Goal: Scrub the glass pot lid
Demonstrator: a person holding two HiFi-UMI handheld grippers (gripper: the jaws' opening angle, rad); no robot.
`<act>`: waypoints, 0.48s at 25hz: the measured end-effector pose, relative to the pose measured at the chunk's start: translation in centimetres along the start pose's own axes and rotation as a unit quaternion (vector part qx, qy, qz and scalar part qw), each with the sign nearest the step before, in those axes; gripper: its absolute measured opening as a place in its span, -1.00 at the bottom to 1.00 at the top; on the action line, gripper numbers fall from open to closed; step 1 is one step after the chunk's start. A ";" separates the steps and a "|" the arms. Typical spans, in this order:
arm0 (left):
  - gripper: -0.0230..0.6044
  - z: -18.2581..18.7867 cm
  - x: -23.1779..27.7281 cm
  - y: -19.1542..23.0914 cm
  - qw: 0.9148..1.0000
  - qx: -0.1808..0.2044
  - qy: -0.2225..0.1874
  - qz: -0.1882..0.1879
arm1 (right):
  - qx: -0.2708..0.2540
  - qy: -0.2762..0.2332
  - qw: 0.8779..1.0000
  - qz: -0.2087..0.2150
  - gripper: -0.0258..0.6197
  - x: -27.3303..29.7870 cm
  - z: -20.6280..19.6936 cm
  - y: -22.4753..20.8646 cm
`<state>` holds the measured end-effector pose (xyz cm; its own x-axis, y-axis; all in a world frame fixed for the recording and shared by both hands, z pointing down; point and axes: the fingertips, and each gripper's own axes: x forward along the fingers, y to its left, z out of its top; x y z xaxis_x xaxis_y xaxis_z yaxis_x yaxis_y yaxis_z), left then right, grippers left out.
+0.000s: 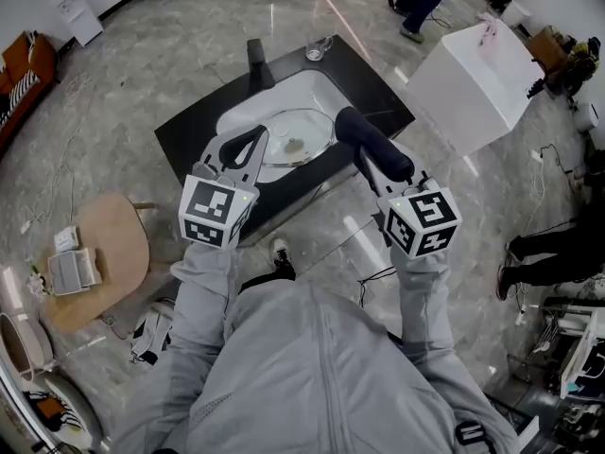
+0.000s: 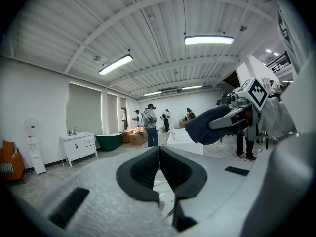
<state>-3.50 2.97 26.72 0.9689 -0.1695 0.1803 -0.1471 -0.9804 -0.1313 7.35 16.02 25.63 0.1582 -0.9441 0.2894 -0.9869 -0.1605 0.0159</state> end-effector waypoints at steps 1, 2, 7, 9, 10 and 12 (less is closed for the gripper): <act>-0.84 -0.1 0.4 0.4 1.000 -0.002 0.000 0.000 | -0.003 0.000 1.000 0.003 -0.67 0.7 0.3 -0.1; -0.84 -0.2 0.9 0.8 1.000 -0.004 0.001 0.000 | -0.006 0.000 1.000 0.007 -0.67 1.3 0.5 -0.2; -0.84 -1.0 3.1 2.6 1.000 -0.015 0.005 -0.001 | -0.004 0.017 1.000 0.011 -0.67 4.5 0.2 -1.4; -0.84 -1.6 3.7 3.4 1.000 -0.023 0.009 0.001 | 0.001 0.028 1.000 0.010 -0.67 5.6 -0.1 -2.0; -0.84 -1.9 4.1 3.7 1.000 -0.026 0.011 0.002 | 0.002 0.032 0.999 0.009 -0.66 6.2 -0.2 -2.4; -0.84 -2.8 4.7 4.5 0.999 -0.031 0.018 0.003 | -0.001 0.039 0.999 0.006 -0.66 7.3 -0.4 -2.9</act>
<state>-0.20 -2.49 29.68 0.9604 -0.1783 0.2139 -0.1665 -0.9834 -0.0724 11.41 9.70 28.08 0.1435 -0.9206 0.3632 -0.9888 -0.1489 0.0134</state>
